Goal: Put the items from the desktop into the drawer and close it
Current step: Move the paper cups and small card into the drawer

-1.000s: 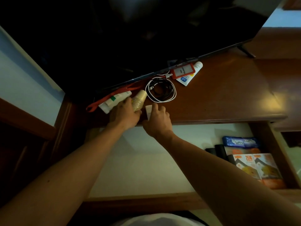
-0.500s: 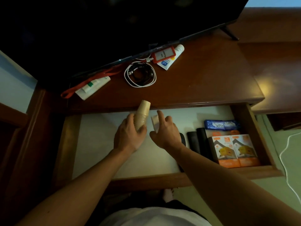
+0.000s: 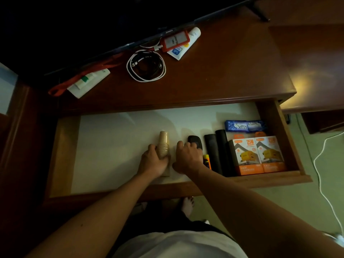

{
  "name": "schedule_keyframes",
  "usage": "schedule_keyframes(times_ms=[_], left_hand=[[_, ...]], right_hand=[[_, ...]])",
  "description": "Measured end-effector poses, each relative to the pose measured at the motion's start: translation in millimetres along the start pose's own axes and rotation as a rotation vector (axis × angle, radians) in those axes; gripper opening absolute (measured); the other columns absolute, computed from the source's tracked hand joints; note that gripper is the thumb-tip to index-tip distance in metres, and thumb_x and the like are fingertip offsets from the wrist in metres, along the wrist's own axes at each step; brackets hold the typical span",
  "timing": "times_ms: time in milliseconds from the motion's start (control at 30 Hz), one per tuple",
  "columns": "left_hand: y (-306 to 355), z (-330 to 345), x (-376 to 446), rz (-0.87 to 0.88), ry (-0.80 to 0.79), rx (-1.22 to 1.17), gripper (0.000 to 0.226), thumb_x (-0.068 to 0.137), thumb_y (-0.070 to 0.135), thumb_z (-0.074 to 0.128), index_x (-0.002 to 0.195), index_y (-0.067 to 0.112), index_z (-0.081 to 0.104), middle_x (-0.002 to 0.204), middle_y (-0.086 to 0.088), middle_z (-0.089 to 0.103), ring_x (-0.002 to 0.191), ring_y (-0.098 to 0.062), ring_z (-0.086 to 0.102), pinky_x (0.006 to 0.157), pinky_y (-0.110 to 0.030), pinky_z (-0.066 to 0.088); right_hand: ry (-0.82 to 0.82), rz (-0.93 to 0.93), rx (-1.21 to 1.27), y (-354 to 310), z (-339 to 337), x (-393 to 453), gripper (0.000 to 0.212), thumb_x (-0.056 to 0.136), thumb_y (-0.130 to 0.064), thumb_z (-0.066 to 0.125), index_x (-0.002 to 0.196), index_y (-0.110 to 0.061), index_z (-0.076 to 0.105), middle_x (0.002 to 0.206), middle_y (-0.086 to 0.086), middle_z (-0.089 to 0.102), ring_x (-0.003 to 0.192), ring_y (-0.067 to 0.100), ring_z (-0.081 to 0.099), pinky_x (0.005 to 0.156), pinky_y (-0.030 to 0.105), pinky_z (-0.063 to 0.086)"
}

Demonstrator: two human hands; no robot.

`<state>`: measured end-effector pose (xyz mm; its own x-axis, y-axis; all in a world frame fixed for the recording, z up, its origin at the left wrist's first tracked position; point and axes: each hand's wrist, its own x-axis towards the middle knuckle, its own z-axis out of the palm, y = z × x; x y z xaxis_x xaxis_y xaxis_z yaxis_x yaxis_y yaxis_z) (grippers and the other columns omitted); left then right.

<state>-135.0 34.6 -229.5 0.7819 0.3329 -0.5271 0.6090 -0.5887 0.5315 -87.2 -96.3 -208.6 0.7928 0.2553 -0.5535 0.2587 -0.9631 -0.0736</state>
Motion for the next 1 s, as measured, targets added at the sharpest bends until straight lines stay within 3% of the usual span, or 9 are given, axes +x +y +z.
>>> schedule_keyframes(times_ms=[167,300,567,733,1000], left_hand=[[3.3,5.2,1.8,-0.007,-0.049,0.050,0.070,0.080,0.058,0.072,0.133,0.018,0.048,0.129,-0.013,0.061,0.115,-0.033,0.059,0.088,-0.035,0.049],[7.6,2.9,3.1,-0.017,-0.073,0.158,0.078,0.078,0.076,0.057,0.137,0.025,0.045,0.128,-0.008,0.060,0.111,-0.031,0.061,0.090,-0.042,0.053],[18.1,4.8,2.9,-0.040,-0.178,0.063,0.057,0.084,0.051,0.069,0.127,0.017,0.055,0.122,-0.009,0.064,0.104,-0.027,0.062,0.076,-0.033,0.049],[23.5,13.2,-2.2,-0.048,-0.197,0.002,0.056,0.085,0.057,0.070,0.122,0.017,0.057,0.119,-0.007,0.064,0.101,-0.025,0.060,0.073,-0.031,0.044],[25.3,17.3,-2.4,-0.084,-0.202,-0.002,0.055,0.086,0.056,0.069,0.123,0.018,0.055,0.118,-0.007,0.065,0.101,-0.026,0.063,0.079,-0.036,0.054]], right_hand=[[0.004,-0.023,-0.100,9.2,5.5,-0.9,0.059,0.083,-0.042,0.067,0.130,-0.010,0.053,0.133,0.016,0.045,0.123,0.035,0.042,0.099,0.045,0.040],[0.015,-0.077,-0.139,15.7,2.5,0.3,0.051,0.083,-0.043,0.067,0.124,-0.014,0.059,0.132,0.015,0.046,0.123,0.035,0.041,0.098,0.046,0.037],[-0.021,-0.174,-0.201,25.5,-9.4,4.6,0.047,0.085,-0.040,0.069,0.126,-0.019,0.060,0.131,0.010,0.050,0.125,0.031,0.042,0.101,0.045,0.037],[-0.013,-0.218,-0.222,39.2,-13.2,6.3,0.040,0.085,-0.032,0.070,0.123,-0.022,0.063,0.130,0.008,0.052,0.126,0.031,0.042,0.102,0.046,0.037],[0.011,-0.220,-0.208,48.6,-7.4,5.9,0.042,0.085,-0.035,0.074,0.123,-0.021,0.062,0.130,0.007,0.053,0.127,0.030,0.043,0.102,0.047,0.039]])
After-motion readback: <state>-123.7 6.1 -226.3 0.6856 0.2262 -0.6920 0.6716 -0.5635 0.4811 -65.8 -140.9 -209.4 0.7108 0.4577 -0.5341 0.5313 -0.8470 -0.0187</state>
